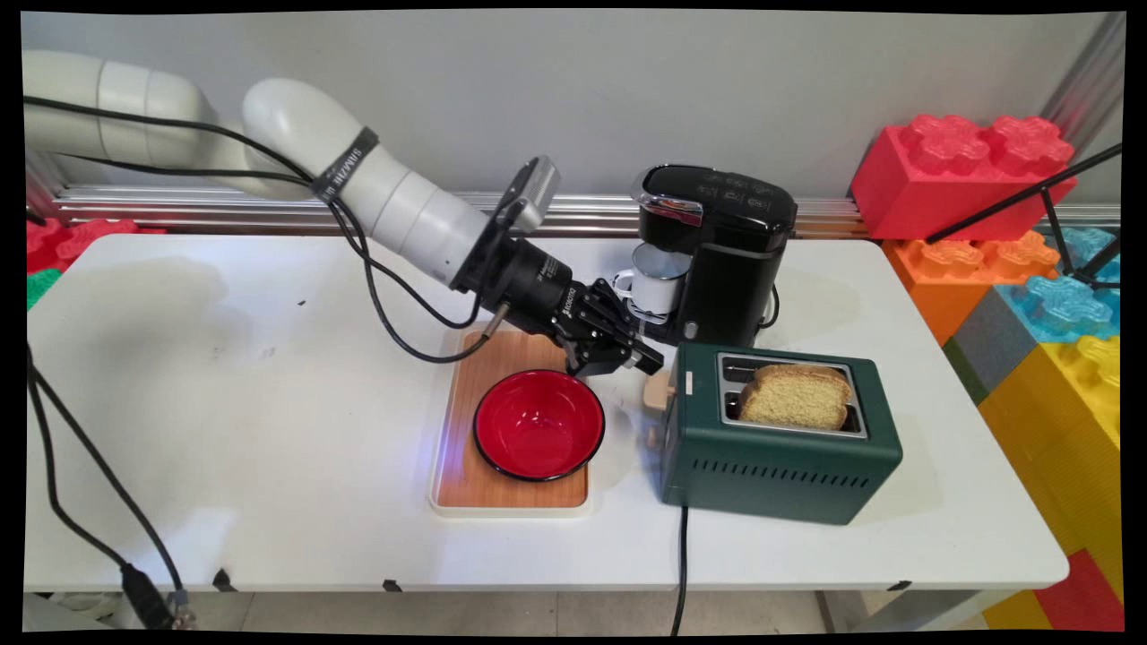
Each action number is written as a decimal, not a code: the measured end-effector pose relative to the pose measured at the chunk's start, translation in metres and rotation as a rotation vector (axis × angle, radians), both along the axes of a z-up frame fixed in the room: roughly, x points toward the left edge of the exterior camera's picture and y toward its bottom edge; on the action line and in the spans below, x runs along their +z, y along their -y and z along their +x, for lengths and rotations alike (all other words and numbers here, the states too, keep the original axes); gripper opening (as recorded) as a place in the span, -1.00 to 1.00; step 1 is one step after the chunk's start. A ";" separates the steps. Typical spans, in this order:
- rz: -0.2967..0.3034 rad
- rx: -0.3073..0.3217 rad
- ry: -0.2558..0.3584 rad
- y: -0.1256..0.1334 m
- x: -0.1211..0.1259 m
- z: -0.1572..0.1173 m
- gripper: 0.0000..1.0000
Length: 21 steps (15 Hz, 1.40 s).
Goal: Press the toaster switch
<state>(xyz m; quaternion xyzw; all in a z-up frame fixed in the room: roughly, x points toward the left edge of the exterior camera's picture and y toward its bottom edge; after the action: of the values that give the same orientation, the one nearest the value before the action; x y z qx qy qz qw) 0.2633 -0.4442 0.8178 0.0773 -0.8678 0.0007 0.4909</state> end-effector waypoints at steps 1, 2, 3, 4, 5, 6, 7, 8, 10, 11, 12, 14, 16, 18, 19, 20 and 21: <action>0.002 0.003 -0.001 0.001 -0.003 -0.001 -1.00; 0.003 0.005 -0.001 0.001 -0.006 -0.002 -1.00; 0.005 0.008 -0.001 0.002 -0.009 -0.003 -1.00; 0.006 0.009 -0.002 0.003 -0.011 -0.004 -1.00; 0.008 0.012 -0.002 0.003 -0.014 -0.005 -1.00; 0.010 0.013 -0.002 0.004 -0.016 -0.005 -1.00; 0.011 0.015 -0.002 0.004 -0.019 -0.006 -1.00; 0.013 0.016 -0.002 0.005 -0.021 -0.007 -1.00; 0.016 0.020 -0.003 0.006 -0.027 -0.008 -1.00; 0.017 0.021 -0.003 0.006 -0.029 -0.009 -1.00; 0.019 0.022 -0.003 0.006 -0.032 -0.010 -1.00; 0.025 0.024 -0.002 0.006 -0.038 -0.012 -1.00; 0.030 0.025 0.001 0.006 -0.044 -0.013 -1.00; 0.035 0.026 0.005 0.005 -0.048 -0.014 -1.00; 0.039 0.027 0.009 0.005 -0.052 -0.014 -1.00; 0.041 0.027 0.011 0.005 -0.055 -0.015 -1.00; 0.042 0.027 0.013 0.005 -0.057 -0.015 -1.00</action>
<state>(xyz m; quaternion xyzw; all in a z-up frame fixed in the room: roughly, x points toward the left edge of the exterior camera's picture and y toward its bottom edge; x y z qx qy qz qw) 0.2487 -0.4490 0.7608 0.0993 -0.8697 -0.0103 0.4835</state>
